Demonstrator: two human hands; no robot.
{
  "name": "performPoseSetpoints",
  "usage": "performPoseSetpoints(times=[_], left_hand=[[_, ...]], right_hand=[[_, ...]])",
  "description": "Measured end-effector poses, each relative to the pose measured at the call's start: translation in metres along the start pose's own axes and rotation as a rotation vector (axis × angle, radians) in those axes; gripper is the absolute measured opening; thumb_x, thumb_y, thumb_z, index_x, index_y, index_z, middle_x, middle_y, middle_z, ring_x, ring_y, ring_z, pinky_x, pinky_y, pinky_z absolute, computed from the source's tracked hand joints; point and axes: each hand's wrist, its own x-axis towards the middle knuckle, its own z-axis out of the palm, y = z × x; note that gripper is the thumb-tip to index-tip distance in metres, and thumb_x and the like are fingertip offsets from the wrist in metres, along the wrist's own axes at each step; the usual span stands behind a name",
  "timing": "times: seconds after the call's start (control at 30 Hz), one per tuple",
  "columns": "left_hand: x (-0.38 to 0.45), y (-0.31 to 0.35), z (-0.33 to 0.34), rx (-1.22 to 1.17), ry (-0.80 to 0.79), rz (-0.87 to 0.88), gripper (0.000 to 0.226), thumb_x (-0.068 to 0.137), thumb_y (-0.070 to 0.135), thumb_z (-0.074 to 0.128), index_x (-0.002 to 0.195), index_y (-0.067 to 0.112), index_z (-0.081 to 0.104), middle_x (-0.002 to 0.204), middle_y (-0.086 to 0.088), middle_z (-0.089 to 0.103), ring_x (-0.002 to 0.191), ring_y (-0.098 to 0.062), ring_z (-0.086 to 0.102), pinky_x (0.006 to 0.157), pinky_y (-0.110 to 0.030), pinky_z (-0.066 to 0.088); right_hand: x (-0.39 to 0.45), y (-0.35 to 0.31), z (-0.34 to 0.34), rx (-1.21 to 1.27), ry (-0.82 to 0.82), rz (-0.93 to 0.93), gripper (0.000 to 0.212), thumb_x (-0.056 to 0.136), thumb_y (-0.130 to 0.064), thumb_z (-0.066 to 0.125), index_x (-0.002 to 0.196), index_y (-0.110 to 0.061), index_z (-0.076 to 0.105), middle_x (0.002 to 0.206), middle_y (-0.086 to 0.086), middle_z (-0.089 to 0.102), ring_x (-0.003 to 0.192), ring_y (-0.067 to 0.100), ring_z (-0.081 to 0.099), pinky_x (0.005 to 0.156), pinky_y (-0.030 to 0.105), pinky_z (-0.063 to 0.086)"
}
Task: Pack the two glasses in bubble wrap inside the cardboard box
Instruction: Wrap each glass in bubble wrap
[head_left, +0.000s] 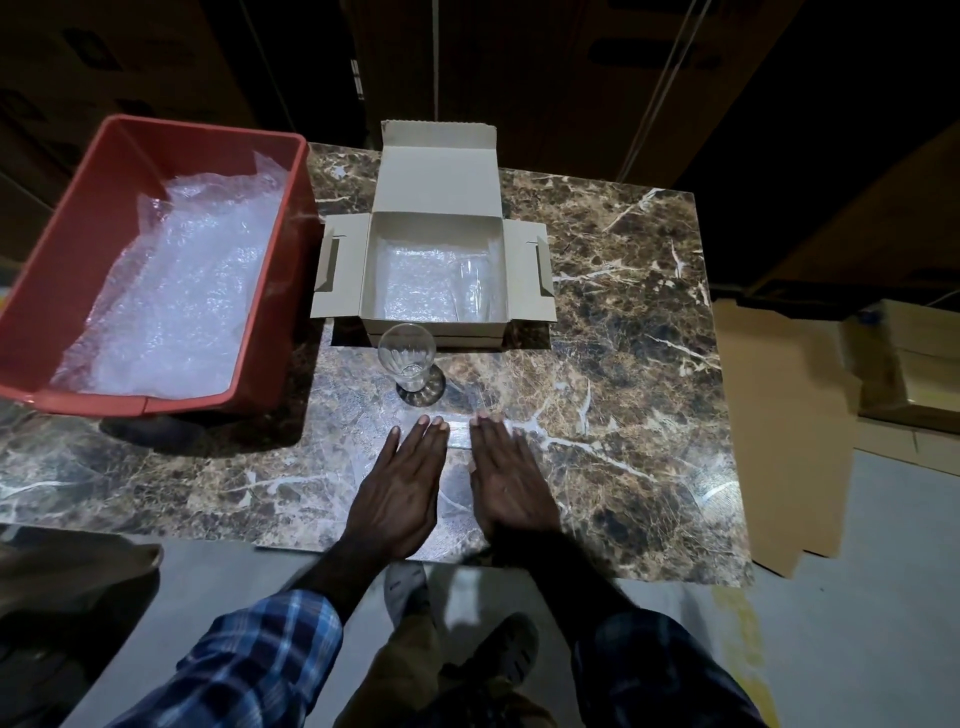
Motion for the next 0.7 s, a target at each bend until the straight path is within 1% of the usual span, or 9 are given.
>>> performPoseSetpoints(times=[0.07,0.13,0.2,0.27,0.3,0.37,0.47,0.6,0.7], left_hand=[[-0.002,0.002,-0.003,-0.001,0.001,-0.052,0.057,0.102,0.020,0.037,0.156,0.003,0.027,0.163,-0.012,0.026,0.154,-0.024,0.014,0.124,-0.047,0.015],[-0.001,0.005,-0.004,-0.001,-0.007,-0.105,0.056,0.106,0.028,0.027,0.156,0.004,0.026,0.164,-0.010,0.023,0.154,-0.023,0.013,0.123,-0.047,0.014],[-0.002,0.007,-0.004,0.003,-0.035,-0.132,0.056,0.107,0.032,0.023,0.157,0.008,0.025,0.165,-0.009,0.020,0.154,-0.022,0.011,0.123,-0.049,0.010],[-0.003,0.008,-0.005,0.018,-0.063,-0.140,0.056,0.107,0.036,0.022,0.159,0.014,0.024,0.166,-0.008,0.019,0.155,-0.022,0.009,0.123,-0.053,0.005],[-0.002,0.009,-0.006,0.020,-0.074,-0.146,0.055,0.107,0.037,0.022,0.159,0.018,0.023,0.166,-0.008,0.019,0.155,-0.022,0.009,0.122,-0.055,0.004],[-0.001,0.011,-0.008,0.015,-0.091,-0.160,0.054,0.107,0.038,0.022,0.159,0.024,0.022,0.166,-0.008,0.018,0.155,-0.023,0.008,0.121,-0.058,0.003],[0.000,0.013,-0.008,0.026,-0.123,-0.170,0.053,0.107,0.041,0.020,0.160,0.032,0.017,0.167,-0.009,0.014,0.155,-0.023,0.001,0.120,-0.061,-0.001],[0.000,0.014,-0.006,0.065,-0.159,-0.140,0.052,0.107,0.046,0.020,0.159,0.040,0.013,0.167,-0.014,0.008,0.155,-0.028,-0.001,0.118,-0.065,-0.001],[0.000,0.015,-0.006,0.070,-0.181,-0.138,0.055,0.107,0.051,0.015,0.159,0.036,0.012,0.167,-0.015,0.007,0.155,-0.028,-0.004,0.118,-0.064,-0.002]], right_hand=[[-0.005,0.008,-0.001,-0.026,0.060,0.091,0.056,0.102,-0.027,0.028,0.149,0.000,0.040,0.154,0.018,0.041,0.144,0.032,0.037,0.120,0.040,0.013],[-0.005,0.012,-0.004,-0.047,0.154,0.141,0.051,0.100,-0.027,0.034,0.136,0.002,0.056,0.140,0.021,0.056,0.131,0.035,0.053,0.114,0.042,0.025],[-0.001,0.011,-0.010,-0.009,0.293,0.184,0.043,0.098,-0.023,0.041,0.121,0.003,0.065,0.119,0.020,0.068,0.110,0.036,0.064,0.101,0.041,0.040],[0.003,0.004,-0.018,0.082,0.376,0.273,0.039,0.096,-0.024,0.045,0.117,0.001,0.067,0.102,0.016,0.071,0.094,0.034,0.063,0.086,0.039,0.044],[0.004,-0.001,-0.021,0.142,0.375,0.352,0.039,0.096,-0.027,0.048,0.118,0.000,0.066,0.100,0.016,0.070,0.092,0.035,0.061,0.084,0.039,0.044],[0.008,-0.010,-0.024,0.272,0.318,0.537,0.040,0.095,-0.032,0.060,0.121,-0.002,0.064,0.105,0.017,0.067,0.099,0.036,0.060,0.087,0.039,0.044],[0.018,-0.022,-0.027,0.423,0.234,0.742,0.043,0.088,-0.031,0.072,0.121,-0.004,0.063,0.109,0.016,0.069,0.104,0.033,0.063,0.088,0.037,0.048],[0.031,-0.025,-0.035,0.545,0.172,0.961,0.026,0.083,-0.024,0.074,0.103,-0.008,0.068,0.100,0.015,0.073,0.100,0.035,0.067,0.086,0.036,0.053],[0.034,-0.020,-0.044,0.555,0.093,1.012,0.019,0.081,-0.025,0.074,0.091,-0.009,0.073,0.095,0.014,0.074,0.096,0.034,0.069,0.081,0.033,0.053]])
